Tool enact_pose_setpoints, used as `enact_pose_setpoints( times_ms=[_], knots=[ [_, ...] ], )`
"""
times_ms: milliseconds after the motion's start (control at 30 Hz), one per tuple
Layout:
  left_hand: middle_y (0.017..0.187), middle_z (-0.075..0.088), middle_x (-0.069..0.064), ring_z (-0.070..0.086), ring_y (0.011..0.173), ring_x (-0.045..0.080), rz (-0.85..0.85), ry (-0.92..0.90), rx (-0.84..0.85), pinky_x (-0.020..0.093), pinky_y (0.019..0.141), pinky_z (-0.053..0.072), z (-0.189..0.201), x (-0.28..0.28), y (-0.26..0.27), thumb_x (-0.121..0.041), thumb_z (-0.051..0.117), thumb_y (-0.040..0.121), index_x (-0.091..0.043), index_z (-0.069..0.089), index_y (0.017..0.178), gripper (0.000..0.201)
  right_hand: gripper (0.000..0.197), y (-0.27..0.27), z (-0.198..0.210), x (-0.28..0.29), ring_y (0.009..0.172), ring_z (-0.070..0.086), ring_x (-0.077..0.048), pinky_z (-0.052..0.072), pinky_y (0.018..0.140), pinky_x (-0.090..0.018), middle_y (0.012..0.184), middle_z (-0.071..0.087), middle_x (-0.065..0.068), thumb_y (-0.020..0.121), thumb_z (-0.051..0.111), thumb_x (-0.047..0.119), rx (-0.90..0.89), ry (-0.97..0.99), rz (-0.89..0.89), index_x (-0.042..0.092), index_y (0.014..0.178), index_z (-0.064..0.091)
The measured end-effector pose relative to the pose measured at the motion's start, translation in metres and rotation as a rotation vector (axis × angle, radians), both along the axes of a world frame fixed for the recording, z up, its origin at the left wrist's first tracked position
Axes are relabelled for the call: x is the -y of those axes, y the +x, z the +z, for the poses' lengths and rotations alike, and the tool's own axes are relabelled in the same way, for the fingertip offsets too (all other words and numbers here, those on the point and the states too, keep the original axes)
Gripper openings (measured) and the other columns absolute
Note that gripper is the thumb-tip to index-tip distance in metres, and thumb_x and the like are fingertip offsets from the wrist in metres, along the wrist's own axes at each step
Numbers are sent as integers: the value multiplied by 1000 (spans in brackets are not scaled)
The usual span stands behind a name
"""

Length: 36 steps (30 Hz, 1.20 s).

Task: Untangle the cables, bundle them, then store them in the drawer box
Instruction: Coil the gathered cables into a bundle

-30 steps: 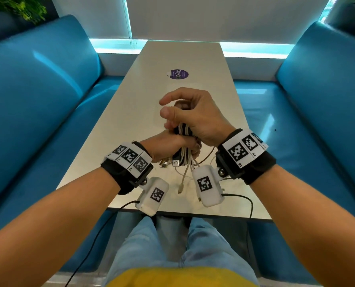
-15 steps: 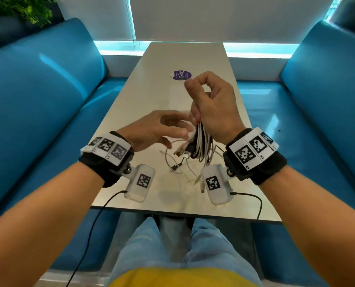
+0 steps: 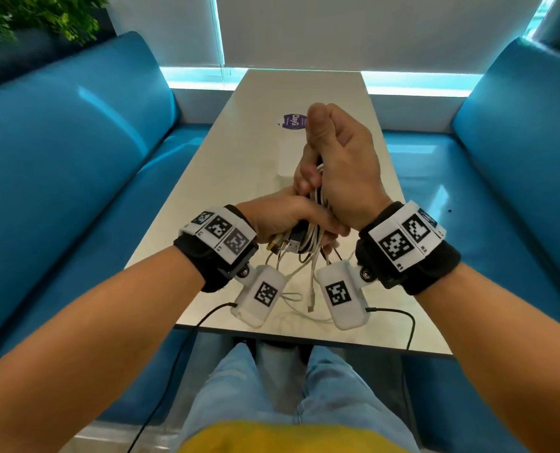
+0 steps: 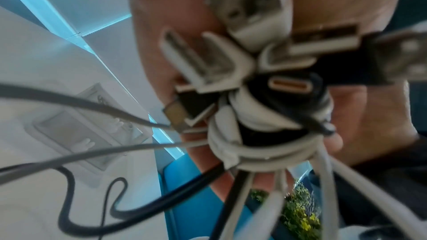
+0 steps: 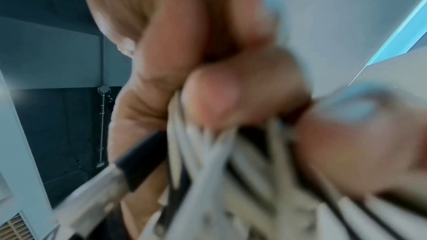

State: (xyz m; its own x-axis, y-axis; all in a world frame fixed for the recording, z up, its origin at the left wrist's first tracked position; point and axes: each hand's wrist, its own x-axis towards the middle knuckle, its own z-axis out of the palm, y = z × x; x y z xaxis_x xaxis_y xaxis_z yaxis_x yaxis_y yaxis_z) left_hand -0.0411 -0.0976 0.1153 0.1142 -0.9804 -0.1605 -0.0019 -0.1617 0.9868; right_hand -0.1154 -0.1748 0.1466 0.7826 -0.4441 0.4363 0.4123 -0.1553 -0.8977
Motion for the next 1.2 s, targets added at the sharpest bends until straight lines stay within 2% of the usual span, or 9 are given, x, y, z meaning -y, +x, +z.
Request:
enact_pose_setpoints(
  times_ms=[133, 233, 367, 500, 667, 900, 967, 1067, 1200],
  knots=[
    [51, 52, 9, 49, 55, 28, 107, -3, -105, 47, 77, 51, -9, 1, 2, -6, 60, 72, -10, 60, 52, 20, 43, -3, -4, 13, 82, 69, -19, 55, 79, -34, 82, 64, -10, 87, 32, 58, -93, -123, 20, 27, 115, 46],
    [48, 47, 7, 46, 51, 25, 280, -68, -289, 37, 67, 48, -9, -1, 11, -11, 57, 73, -9, 51, 59, 15, 67, 2, -21, 29, 112, 59, -18, 48, 95, -41, 126, 56, -11, 80, 30, 80, -239, 23, 127, 44, 136, 29],
    [55, 53, 3, 53, 57, 20, 370, -208, -450, 33, 66, 45, -4, -3, 27, -19, 56, 80, -13, 54, 57, 24, 70, -1, -57, 18, 104, 64, -17, 56, 81, -37, 123, 57, -2, 83, 65, 37, -416, 10, 300, 33, 142, 27],
    [63, 53, 4, 58, 71, 22, 396, -227, -589, 38, 83, 45, -6, -7, 30, -20, 51, 87, -13, 49, 60, 28, 63, -4, -61, 16, 76, 67, -13, 53, 58, -23, 103, 61, -6, 84, 64, -8, -385, 107, 412, 20, 133, 37],
    [71, 63, 5, 61, 99, 25, 517, -219, -638, 41, 102, 42, -2, -9, 36, -17, 46, 91, -14, 44, 62, 30, 14, 1, -66, 15, 47, 41, -8, 31, 46, -21, 56, 49, 2, 91, 48, -6, -560, 134, 309, 6, 94, 54],
    [115, 70, 7, 56, 121, 16, 633, -146, -441, 33, 87, 46, -4, -4, 38, -15, 45, 93, -18, 46, 52, 41, 20, -1, -57, 28, 53, 47, -8, 45, 59, -24, 66, 47, 1, 99, 45, 18, -785, -445, 238, 9, 98, 63],
    [113, 70, 8, 61, 114, 18, 634, -150, -500, 35, 91, 48, -4, -4, 38, -17, 44, 95, -17, 54, 48, 47, 22, -1, -55, 28, 56, 50, -10, 46, 60, -26, 70, 50, -1, 100, 46, 23, -794, -559, 217, 7, 103, 61],
    [84, 71, 7, 69, 76, 20, 677, -160, -655, 34, 84, 54, -3, -7, 42, -21, 47, 97, -12, 52, 64, 34, 20, -6, -55, 29, 65, 48, -10, 40, 65, -26, 82, 56, -5, 98, 52, 27, -677, -715, 122, 7, 102, 58],
    [55, 51, 1, 55, 50, 16, 829, -99, -646, 34, 78, 50, -6, -5, 53, -26, 51, 97, -13, 48, 70, 30, 36, -13, -53, 33, 75, 56, -7, 43, 69, -23, 98, 64, 3, 93, 60, 32, -561, -840, 39, 26, 128, 49]
  ],
)
